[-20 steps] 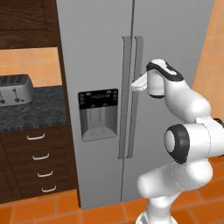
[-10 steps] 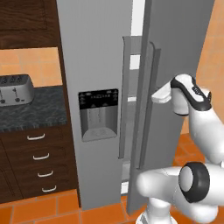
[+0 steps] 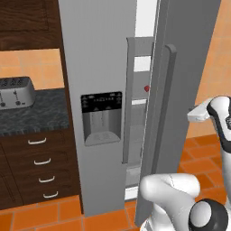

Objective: Take the strawberry from the fridge and place it on top of the pancake, located on the dining counter.

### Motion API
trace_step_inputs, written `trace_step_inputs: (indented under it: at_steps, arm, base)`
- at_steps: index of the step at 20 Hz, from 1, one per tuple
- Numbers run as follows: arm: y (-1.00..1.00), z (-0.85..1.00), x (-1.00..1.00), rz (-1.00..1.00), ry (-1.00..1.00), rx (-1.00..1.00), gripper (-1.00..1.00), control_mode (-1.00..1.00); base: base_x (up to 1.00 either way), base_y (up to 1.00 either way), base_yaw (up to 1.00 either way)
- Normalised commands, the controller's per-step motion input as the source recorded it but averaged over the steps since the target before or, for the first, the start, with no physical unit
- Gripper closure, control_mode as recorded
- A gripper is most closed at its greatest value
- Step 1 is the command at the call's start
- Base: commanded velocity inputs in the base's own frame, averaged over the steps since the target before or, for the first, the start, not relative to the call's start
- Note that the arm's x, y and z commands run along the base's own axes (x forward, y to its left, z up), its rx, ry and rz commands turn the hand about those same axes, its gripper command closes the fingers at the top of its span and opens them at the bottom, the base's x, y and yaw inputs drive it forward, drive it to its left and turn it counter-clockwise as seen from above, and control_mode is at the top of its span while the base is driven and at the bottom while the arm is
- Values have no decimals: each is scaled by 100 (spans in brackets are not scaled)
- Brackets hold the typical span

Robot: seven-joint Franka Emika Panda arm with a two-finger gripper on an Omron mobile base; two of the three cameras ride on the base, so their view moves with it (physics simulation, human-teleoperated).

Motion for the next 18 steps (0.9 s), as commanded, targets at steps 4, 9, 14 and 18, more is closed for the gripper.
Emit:
trace_step_inputs:
  at_steps: [4,9,14,18]
  arm:
    - [16,15,-73,0,4,-15,100,-100]
    - [100,42,-55,0,22,-50,-100,-100]
    - [100,25,-16,-2,38,-63,-100,-100]
    - [96,0,20,-9,42,-72,-100,-100]
  base:
    - [0,0,0]
    - [0,0,0]
    - [0,0,0]
    - [0,0,0]
